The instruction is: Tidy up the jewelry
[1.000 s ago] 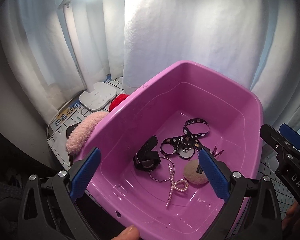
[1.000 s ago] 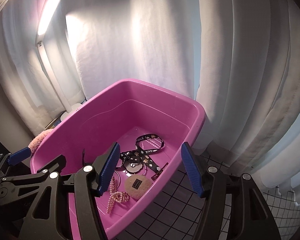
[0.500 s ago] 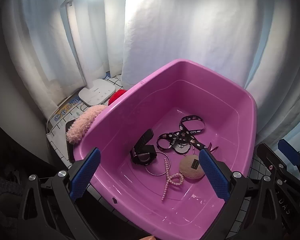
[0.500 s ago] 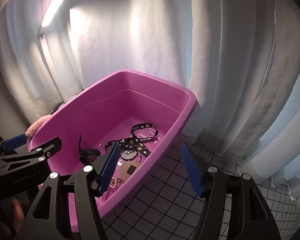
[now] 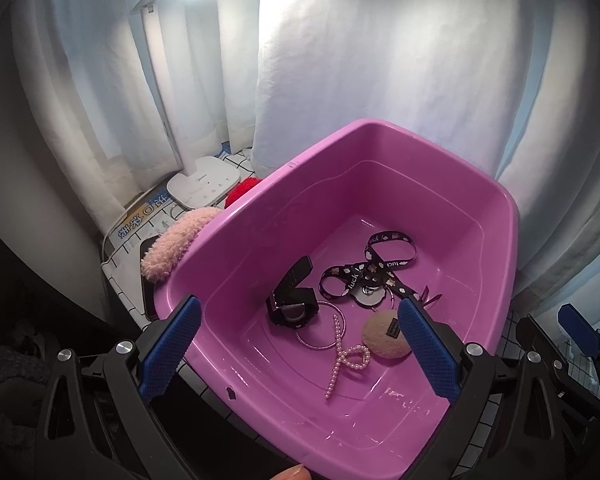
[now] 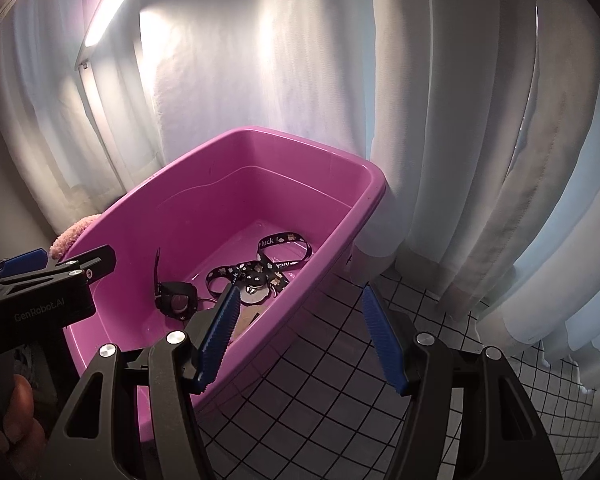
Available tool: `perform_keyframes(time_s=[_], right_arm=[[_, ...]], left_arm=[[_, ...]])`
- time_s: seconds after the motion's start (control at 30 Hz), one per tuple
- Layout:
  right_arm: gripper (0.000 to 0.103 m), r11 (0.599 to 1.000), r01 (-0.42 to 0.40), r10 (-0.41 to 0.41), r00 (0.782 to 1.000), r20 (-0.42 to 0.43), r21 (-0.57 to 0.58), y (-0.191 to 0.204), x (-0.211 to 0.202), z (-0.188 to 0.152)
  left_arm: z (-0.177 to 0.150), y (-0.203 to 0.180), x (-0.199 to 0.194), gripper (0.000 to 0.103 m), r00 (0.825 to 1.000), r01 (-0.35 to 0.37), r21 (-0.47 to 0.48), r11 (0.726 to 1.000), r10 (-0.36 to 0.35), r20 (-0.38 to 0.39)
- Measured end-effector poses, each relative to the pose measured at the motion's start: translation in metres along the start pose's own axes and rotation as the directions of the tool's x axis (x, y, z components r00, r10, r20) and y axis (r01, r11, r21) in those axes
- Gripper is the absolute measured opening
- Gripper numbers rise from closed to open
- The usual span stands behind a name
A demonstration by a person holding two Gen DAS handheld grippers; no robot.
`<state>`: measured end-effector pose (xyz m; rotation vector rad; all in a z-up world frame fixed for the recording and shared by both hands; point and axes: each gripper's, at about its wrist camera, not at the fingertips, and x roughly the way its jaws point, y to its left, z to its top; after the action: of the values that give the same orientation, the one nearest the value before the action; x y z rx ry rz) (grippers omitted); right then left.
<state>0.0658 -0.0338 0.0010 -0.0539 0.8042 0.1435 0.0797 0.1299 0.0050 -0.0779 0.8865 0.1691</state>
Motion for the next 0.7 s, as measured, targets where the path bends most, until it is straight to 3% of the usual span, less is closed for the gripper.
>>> perform_keyframes(time_s=[0.7], right_arm=[[0.061,1.000,-0.003,0.002,1.000,-0.020,-0.008,0.0010,0.0013,-0.0083]], left_arm=[[-0.0047,0.0018,-0.0004,0.097,1.000,-0.003,-0.026,1.000,0.003,-0.015]])
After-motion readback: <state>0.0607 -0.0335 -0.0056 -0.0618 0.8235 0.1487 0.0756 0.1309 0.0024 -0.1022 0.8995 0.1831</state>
